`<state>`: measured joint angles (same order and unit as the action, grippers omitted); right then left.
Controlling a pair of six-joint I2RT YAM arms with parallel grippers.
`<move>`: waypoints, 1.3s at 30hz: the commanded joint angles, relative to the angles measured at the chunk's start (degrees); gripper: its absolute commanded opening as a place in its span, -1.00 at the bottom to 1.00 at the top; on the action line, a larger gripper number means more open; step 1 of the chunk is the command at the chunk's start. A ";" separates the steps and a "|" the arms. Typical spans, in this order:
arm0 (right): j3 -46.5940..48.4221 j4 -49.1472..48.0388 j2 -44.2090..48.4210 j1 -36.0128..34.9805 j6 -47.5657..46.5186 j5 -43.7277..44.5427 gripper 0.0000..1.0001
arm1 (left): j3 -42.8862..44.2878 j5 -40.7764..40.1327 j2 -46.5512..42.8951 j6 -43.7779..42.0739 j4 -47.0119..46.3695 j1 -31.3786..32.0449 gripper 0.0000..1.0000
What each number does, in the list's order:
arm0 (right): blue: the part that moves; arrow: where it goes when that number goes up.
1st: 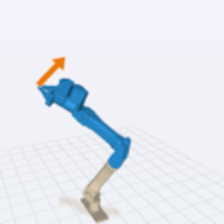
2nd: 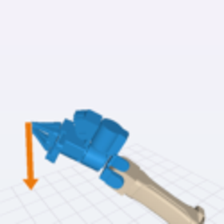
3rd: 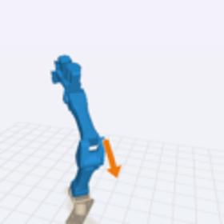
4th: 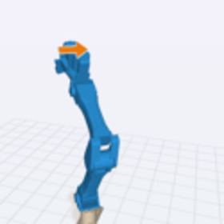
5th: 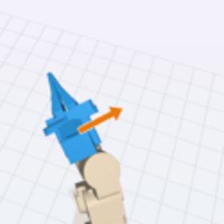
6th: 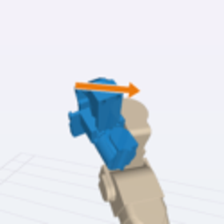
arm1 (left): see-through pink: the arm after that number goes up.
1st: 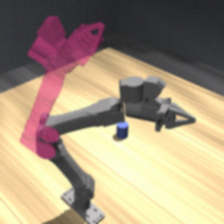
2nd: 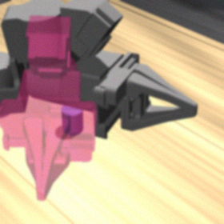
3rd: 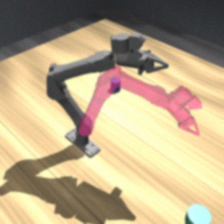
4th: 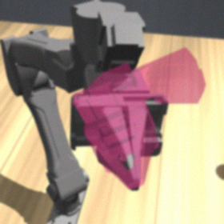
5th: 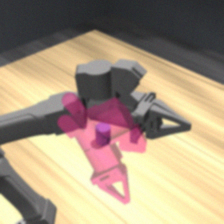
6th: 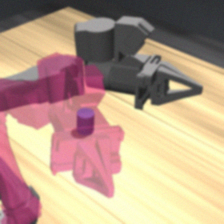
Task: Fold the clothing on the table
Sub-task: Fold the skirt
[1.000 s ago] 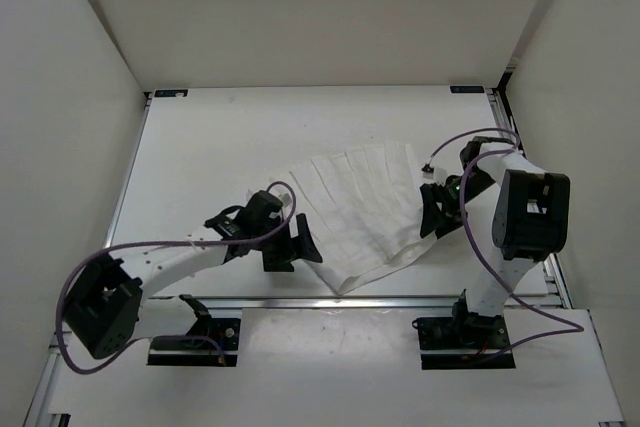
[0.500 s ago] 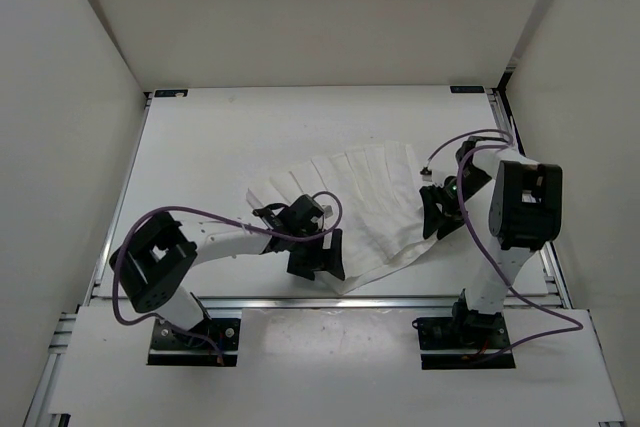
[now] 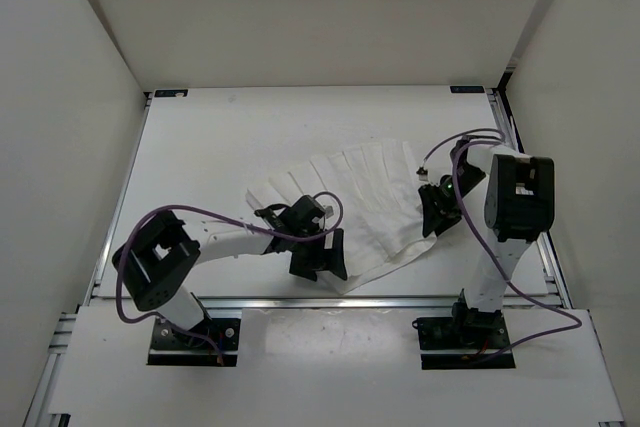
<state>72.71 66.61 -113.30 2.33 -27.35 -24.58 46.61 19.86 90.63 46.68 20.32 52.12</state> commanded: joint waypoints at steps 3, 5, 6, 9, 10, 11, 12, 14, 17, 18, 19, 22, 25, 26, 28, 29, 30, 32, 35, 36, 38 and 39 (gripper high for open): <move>2.62 -0.52 -0.61 -1.53 0.98 -1.61 -0.09 | -6.00 -0.69 -5.02 3.94 -7.22 -3.60 0.97; 2.70 -0.51 -0.70 -1.62 1.07 -2.05 -0.07 | -7.58 0.18 -5.81 4.56 -8.71 -4.39 0.64; 2.35 -0.34 -0.70 -1.62 1.60 -1.79 -0.09 | -8.37 1.31 -5.82 4.56 -9.93 -4.48 0.44; 1.65 -0.52 -0.44 -1.98 1.16 -2.49 -0.11 | -9.25 3.17 -3.71 5.62 -11.09 -5.45 -0.88; 1.39 -0.60 -0.70 -1.98 1.34 -2.58 -0.12 | -9.00 3.34 -3.01 5.27 -10.65 -5.97 -1.00; 1.21 -0.60 -0.52 -1.98 1.51 -2.41 -0.13 | -8.73 3.26 -2.74 5.35 -10.39 -6.76 -1.00; 1.21 -0.43 -0.78 -1.98 1.08 -3.10 -0.15 | -8.73 2.74 -2.74 5.27 -10.30 -6.94 -1.00; 0.68 0.01 -0.35 -3.29 1.34 -3.46 -0.17 | -9.17 2.21 -3.70 5.27 -10.65 -8.78 -1.00; -0.45 -0.25 -0.08 -3.73 1.51 -4.07 -0.25 | -11.01 2.38 -6.16 5.36 -10.91 -13.34 -1.00; -0.46 -0.16 0.44 -4.26 1.17 -4.51 -0.33 | -11.80 1.86 -7.47 4.83 -10.74 -15.19 -1.00; -1.07 -0.25 0.88 -4.44 1.25 -5.12 -0.41 | -11.72 1.85 -8.18 4.65 -10.39 -16.60 -1.00; -2.12 -0.07 1.93 -4.79 1.16 -6.70 -0.97 | -12.59 2.11 -11.70 2.72 -7.50 -20.73 -1.00; -3.71 -0.08 2.46 -5.66 0.82 -8.20 -1.00 | -14.17 2.64 -14.69 2.54 -5.91 -23.72 -1.00; -3.89 -0.34 2.90 -6.54 0.29 -8.73 -0.99 | -14.27 3.08 -15.74 2.80 -5.47 -23.56 -1.00; -4.50 -0.78 5.09 -6.72 -0.15 -9.43 -1.00 | -15.05 3.87 -17.41 3.24 -4.85 -23.47 -1.00; -4.42 -0.78 5.80 -6.29 -0.24 -10.39 -1.00 | -15.32 3.79 -18.81 3.86 -4.67 -23.47 -1.00; -4.50 -0.69 7.11 -6.11 -0.68 -11.01 -0.99 | -15.58 4.39 -20.22 4.30 -4.50 -23.55 -1.00; -4.33 -0.34 10.80 -5.32 -1.20 -12.85 -1.00 | -16.20 5.18 -22.77 5.44 -3.97 -23.90 -1.00; -3.80 0.79 14.94 -4.53 -1.38 -14.70 -1.00 | -16.73 7.12 -26.64 6.23 -1.78 -25.48 -1.00; -3.54 2.46 15.12 -4.09 -1.13 -15.75 -1.00 | -16.55 7.91 -27.69 6.41 -0.73 -26.10 -1.00; -0.65 4.65 14.69 -3.38 -2.18 -17.07 -1.00 | -16.29 9.31 -29.02 7.11 -0.72 -27.50 -1.00; 0.58 5.63 14.94 -3.21 -2.18 -18.21 -1.00 | -15.85 10.02 -29.63 7.37 -1.59 -29.16 -1.00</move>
<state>69.45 68.53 -99.07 -1.98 -27.75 -38.65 30.33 26.92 63.40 52.84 17.58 25.67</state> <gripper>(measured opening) 0.029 0.014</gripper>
